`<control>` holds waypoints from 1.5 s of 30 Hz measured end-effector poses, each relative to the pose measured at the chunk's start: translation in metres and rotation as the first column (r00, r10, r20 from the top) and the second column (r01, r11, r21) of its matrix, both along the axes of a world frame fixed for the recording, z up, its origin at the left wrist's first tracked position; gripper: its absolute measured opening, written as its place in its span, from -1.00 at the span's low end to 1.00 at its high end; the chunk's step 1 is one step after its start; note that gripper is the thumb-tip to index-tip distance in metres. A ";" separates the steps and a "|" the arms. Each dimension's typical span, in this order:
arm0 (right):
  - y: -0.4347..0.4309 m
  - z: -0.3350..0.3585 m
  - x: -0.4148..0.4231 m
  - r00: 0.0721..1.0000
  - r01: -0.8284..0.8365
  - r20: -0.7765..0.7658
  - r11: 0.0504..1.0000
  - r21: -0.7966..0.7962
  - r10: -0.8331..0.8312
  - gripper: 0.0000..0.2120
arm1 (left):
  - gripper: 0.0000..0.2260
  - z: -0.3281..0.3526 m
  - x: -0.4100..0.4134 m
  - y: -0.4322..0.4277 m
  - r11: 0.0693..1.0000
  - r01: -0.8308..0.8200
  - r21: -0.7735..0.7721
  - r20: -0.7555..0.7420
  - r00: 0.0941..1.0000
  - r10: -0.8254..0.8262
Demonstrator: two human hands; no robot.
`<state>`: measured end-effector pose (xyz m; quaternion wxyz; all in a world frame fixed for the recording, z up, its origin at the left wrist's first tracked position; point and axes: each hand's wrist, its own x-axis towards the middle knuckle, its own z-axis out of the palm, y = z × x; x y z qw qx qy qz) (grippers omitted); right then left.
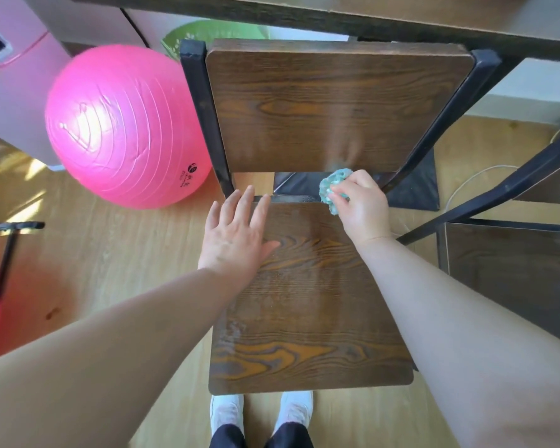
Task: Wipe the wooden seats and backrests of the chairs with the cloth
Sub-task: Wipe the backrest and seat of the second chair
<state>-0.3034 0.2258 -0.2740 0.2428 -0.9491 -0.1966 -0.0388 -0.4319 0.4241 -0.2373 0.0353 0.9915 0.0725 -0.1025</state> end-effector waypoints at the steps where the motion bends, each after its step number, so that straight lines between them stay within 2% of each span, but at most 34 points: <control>1: -0.004 0.006 -0.003 1.000 0.004 0.000 0.998 0.058 -0.005 -0.87 | -0.30 0.001 -0.002 -0.002 1.000 0.003 -0.003 0.000 1.000 -0.003; 7: -0.025 0.076 -0.003 0.990 0.064 0.106 0.973 0.223 -0.089 -0.79 | -0.29 0.016 0.000 -0.014 0.999 0.029 0.022 0.034 0.999 -0.029; 12: -0.021 0.152 0.033 0.933 0.003 0.343 0.956 0.292 -0.107 -0.77 | -0.27 0.033 0.019 -0.028 0.997 0.055 0.055 0.039 0.998 -0.057; 15: -0.015 0.173 0.058 0.888 -0.042 0.453 0.964 0.261 -0.084 -0.81 | -0.29 0.035 0.027 -0.036 0.997 0.061 0.049 0.059 0.996 -0.064; 20: -0.017 0.150 0.068 0.827 -0.061 0.561 0.985 0.162 -0.041 -0.83 | -0.30 0.027 0.032 -0.044 0.997 0.070 0.043 0.033 0.997 -0.072; 25: -0.024 0.104 0.054 0.873 -0.044 0.487 0.992 0.114 -0.018 -0.83 | -0.29 0.009 0.032 -0.041 0.997 0.073 0.033 -0.010 0.997 -0.073; 30: -0.041 0.039 0.035 0.974 -0.006 0.228 1.000 -0.015 0.010 -0.85 | -0.29 -0.005 0.033 -0.037 0.998 0.058 0.029 -0.046 0.997 -0.057; 36: -0.055 0.001 0.020 0.996 0.090 0.017 0.994 -0.056 -0.090 -0.85 | -0.30 -0.012 0.033 -0.039 0.997 0.065 0.036 -0.074 0.995 -0.062; 41: -0.066 0.025 0.015 0.991 0.119 0.048 0.991 0.066 -0.122 -0.86 | -0.30 -0.002 0.038 -0.043 0.993 0.104 0.052 -0.070 0.993 -0.100; 45: -0.076 0.070 0.022 0.976 0.104 0.176 0.985 0.141 -0.128 -0.84 | -0.30 0.011 0.044 -0.049 0.985 0.150 0.089 -0.052 0.988 -0.146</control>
